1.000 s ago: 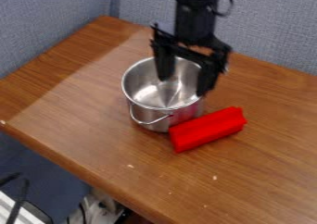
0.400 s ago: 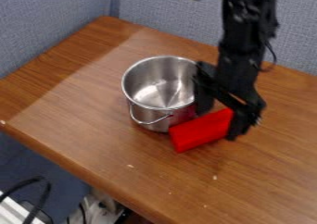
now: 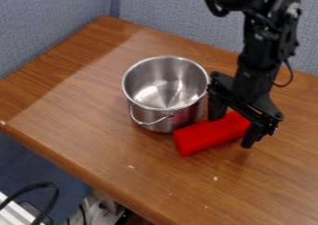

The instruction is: Put the red object in the metal pot

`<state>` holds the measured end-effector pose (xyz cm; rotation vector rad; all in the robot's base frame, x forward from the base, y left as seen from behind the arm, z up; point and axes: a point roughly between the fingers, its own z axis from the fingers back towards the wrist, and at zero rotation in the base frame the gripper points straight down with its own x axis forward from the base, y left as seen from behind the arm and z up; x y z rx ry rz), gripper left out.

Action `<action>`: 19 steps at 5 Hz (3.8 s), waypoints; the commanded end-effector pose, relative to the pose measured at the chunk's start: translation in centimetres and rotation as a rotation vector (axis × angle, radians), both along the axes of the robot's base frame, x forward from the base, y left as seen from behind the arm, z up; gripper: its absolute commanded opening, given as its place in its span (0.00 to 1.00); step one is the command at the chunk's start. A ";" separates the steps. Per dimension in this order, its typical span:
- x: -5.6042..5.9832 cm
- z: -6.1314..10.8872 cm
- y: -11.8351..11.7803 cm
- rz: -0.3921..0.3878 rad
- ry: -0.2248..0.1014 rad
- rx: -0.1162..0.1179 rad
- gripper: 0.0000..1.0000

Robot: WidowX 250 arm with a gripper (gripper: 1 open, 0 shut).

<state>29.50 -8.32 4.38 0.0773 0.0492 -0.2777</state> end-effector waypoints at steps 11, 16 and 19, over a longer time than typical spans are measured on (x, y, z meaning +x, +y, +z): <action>-0.1 1.3 0.1 -0.041 -0.095 0.001 1.00; 0.8 5.5 5.5 0.198 -0.039 0.025 0.00; 3.1 7.7 7.3 0.121 -0.046 0.046 0.00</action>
